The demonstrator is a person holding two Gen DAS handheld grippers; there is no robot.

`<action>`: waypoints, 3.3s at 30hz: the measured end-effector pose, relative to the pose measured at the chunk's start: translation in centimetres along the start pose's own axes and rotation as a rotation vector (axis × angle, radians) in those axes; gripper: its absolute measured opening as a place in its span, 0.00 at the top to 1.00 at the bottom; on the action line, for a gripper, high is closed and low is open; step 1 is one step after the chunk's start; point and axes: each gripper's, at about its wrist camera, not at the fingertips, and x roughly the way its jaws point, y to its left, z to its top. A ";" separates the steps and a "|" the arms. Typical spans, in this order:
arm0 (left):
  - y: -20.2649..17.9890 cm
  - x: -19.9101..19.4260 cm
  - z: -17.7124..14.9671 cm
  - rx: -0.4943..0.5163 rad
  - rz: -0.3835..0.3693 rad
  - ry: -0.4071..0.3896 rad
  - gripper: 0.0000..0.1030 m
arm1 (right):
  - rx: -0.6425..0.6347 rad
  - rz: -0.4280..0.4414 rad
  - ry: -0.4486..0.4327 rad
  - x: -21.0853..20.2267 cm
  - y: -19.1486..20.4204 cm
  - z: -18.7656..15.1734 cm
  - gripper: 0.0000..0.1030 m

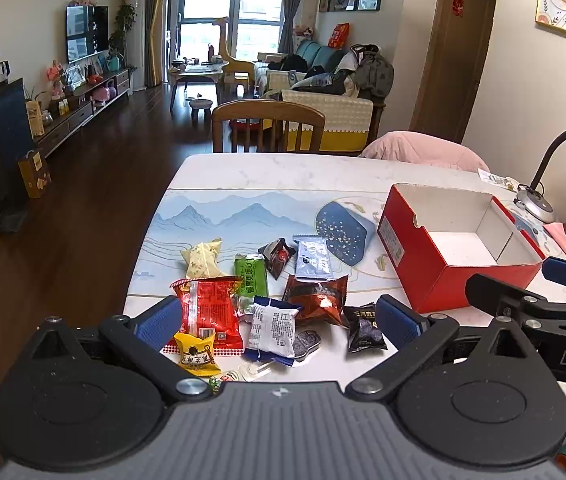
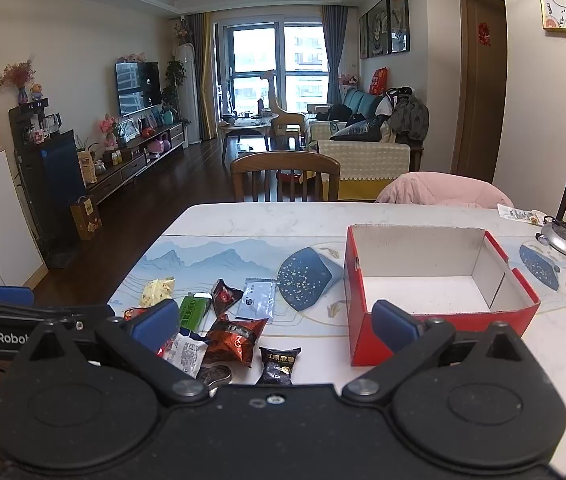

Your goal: Organize snacks

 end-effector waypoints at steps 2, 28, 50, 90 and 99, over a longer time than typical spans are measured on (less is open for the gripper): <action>0.0 0.0 0.0 -0.001 -0.001 0.002 0.00 | 0.000 0.000 0.000 0.0 0.0 0.0 0.00; 0.5 1.2 0.9 -0.006 0.002 0.032 0.00 | -0.047 0.027 0.033 1.6 0.0 0.8 0.00; 4.5 7.6 -1.0 -0.174 0.189 0.172 0.00 | -0.584 0.330 0.293 17.1 2.4 -2.0 0.21; 4.6 17.1 -8.2 -0.077 0.168 0.346 0.50 | -0.523 0.387 0.400 23.1 1.6 -2.0 0.59; 4.2 16.8 -8.0 -0.051 0.139 0.352 0.66 | -0.422 0.339 0.374 21.1 0.7 -1.5 0.60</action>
